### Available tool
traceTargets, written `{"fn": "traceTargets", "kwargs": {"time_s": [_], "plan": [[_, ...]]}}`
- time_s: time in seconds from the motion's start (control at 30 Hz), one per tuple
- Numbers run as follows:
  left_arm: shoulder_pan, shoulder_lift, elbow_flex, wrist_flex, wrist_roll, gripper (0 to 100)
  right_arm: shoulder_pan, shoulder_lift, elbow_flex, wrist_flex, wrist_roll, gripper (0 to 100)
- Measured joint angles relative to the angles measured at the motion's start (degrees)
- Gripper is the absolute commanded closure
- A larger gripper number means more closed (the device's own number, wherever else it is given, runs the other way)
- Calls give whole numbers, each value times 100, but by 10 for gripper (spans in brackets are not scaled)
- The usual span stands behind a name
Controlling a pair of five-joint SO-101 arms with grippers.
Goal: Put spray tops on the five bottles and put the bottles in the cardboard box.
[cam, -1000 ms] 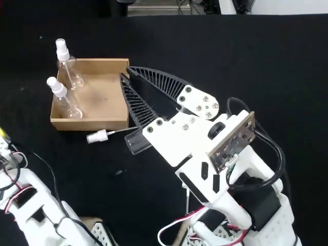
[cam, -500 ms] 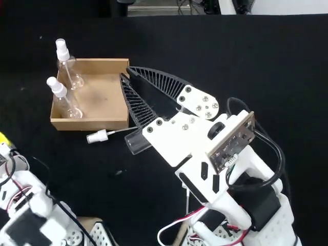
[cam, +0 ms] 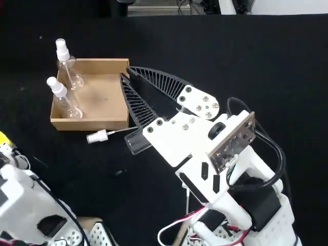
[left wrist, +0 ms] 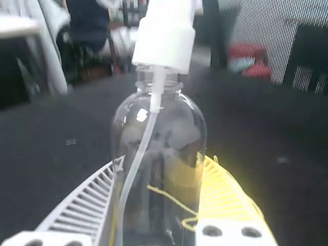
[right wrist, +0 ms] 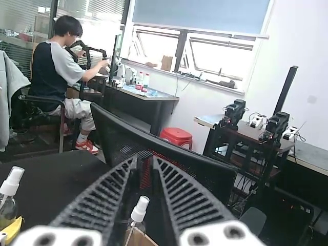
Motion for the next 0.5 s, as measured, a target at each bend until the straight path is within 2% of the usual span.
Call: {"fn": "traceTargets", "kwargs": {"time_s": [0.1,0.17,0.3,0.5], "plan": [[0,844,-290,-1020,0,970,0,0,0,0,0,988],[0,1459,-624,-1389,0,970,0,0,0,0,0,988],[-220,2444,-1301,-1530,0,970,0,0,0,0,0,988],[-378,2673,-1644,-1538,0,970,0,0,0,0,0,988]]}}
